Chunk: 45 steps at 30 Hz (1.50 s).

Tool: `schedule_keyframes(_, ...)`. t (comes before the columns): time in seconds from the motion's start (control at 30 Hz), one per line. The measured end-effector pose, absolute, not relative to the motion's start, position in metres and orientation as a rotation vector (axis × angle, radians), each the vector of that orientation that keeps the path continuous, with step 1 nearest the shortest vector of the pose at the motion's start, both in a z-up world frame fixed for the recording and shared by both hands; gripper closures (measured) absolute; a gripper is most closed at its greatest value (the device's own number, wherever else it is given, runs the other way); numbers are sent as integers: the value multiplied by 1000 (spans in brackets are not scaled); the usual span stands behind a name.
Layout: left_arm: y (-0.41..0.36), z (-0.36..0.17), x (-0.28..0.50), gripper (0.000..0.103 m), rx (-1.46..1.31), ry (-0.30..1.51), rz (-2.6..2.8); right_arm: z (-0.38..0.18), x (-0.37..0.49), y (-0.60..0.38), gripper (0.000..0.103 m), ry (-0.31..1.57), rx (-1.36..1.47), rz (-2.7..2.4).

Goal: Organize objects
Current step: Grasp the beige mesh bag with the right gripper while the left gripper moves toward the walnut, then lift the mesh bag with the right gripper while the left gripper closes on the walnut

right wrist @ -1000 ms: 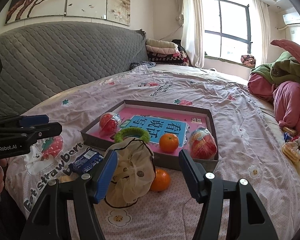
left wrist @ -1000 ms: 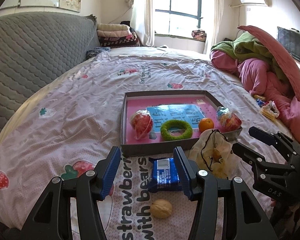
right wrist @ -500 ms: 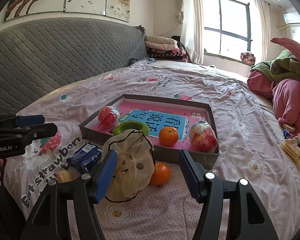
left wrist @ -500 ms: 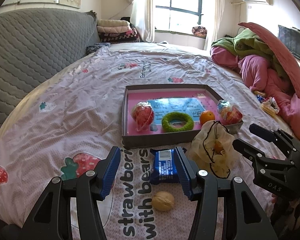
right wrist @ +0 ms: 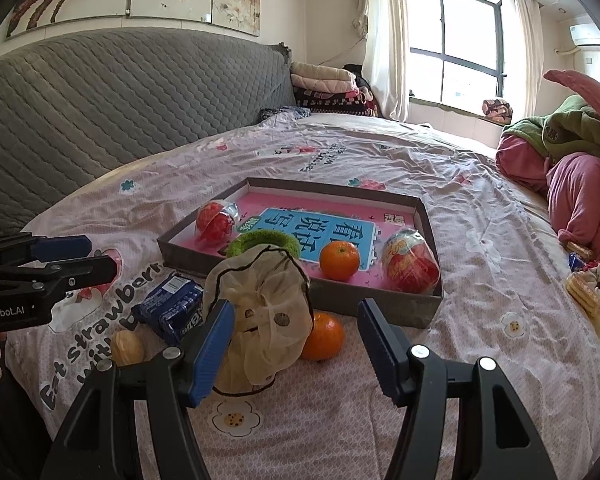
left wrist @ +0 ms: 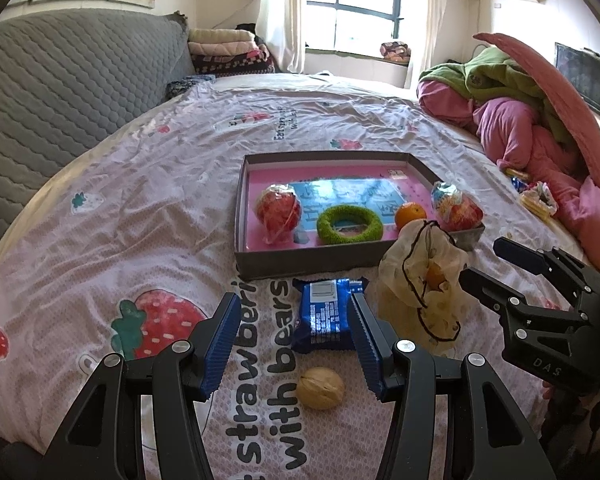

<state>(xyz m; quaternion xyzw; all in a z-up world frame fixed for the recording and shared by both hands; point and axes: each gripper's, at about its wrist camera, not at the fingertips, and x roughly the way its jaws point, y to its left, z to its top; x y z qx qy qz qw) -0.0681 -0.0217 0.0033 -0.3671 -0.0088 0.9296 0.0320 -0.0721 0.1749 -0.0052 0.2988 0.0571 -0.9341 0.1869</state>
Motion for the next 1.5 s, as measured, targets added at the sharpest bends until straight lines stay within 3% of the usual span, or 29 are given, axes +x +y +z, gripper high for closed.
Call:
schedule_keyframes(1.03, -10, -43, -57, 46, -1306, 39, 2731, -35, -90, 160, 40, 198, 952, -2553)
schedule_keyframes(1.33, -12, -49, -60, 46, -1323, 24, 2721, -37, -85, 150, 60, 221, 936, -2486)
schedule_keyframes(1.5, -13, -52, -61, 46, -1337, 15, 2715, -38, -82, 146, 64, 202, 940, -2430)
